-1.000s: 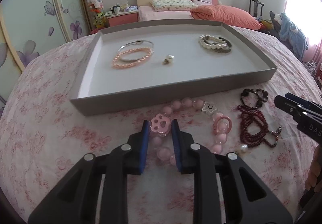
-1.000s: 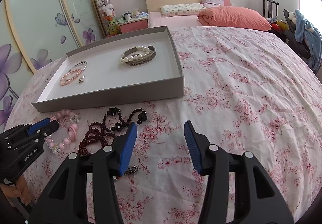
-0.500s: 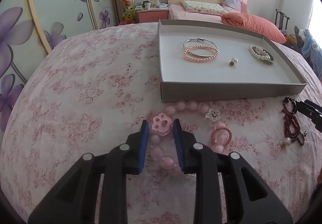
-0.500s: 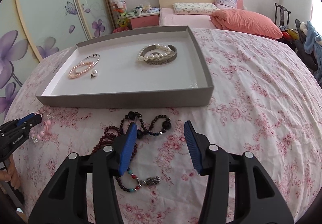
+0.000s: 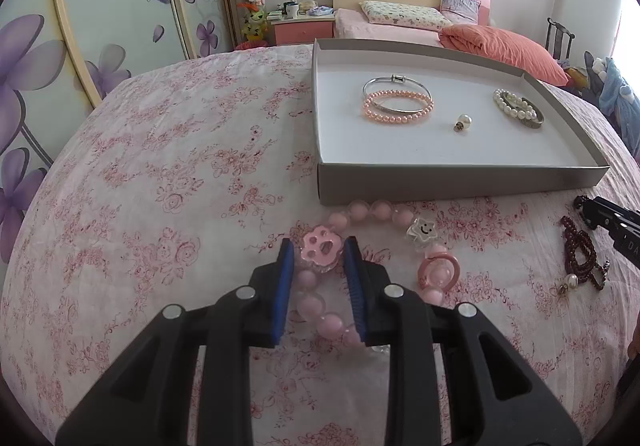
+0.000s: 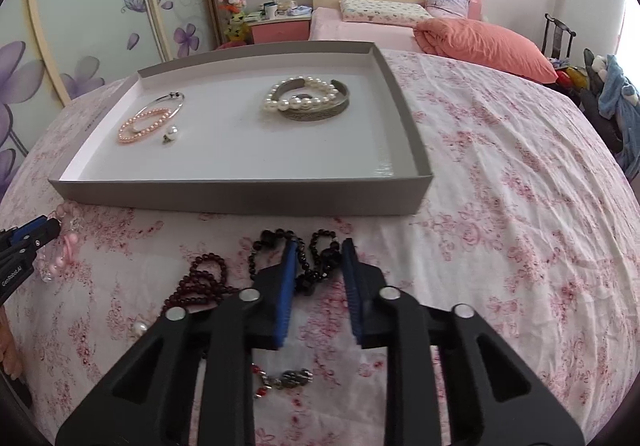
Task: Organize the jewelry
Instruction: 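Grasp the pink crystal bracelet with the left gripper while the right gripper grasps the black beaded bracelet, then carry the pink crystal and black beaded bracelets into the tray and open both grippers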
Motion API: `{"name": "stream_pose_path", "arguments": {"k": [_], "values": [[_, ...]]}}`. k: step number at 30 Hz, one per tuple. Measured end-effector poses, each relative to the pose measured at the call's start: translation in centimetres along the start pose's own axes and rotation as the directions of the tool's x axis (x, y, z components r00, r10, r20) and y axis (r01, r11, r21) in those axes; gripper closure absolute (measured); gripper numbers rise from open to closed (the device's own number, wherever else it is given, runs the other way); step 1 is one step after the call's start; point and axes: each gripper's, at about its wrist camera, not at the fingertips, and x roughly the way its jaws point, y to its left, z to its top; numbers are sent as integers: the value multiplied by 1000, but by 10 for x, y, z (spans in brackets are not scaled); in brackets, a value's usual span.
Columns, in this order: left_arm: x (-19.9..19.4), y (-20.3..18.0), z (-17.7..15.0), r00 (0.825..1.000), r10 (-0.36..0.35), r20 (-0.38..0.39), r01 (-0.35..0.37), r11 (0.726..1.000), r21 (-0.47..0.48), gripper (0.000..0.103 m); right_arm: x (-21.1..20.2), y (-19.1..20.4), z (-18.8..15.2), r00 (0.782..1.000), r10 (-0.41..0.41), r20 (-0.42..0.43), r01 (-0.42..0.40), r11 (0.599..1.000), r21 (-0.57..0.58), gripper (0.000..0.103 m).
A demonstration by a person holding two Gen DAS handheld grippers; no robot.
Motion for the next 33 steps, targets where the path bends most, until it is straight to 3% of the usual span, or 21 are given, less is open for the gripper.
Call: {"name": "stream_pose_path", "arguments": {"k": [9,22,33], "values": [[0,-3,0,1000,4,-1,-4,1000,6,75,-3,-16,-3,1000,-29,4,29,999,29,84],[-1,-3,0,1000,-11,2,11,1000,1,78,-7,-21,-5,1000,8,9,-9,999,54,92],[-12,4,-3,998,-61,33,62,997,-41,80,-35,-24,-8,992,57,113,-66,995,79,93]]}}
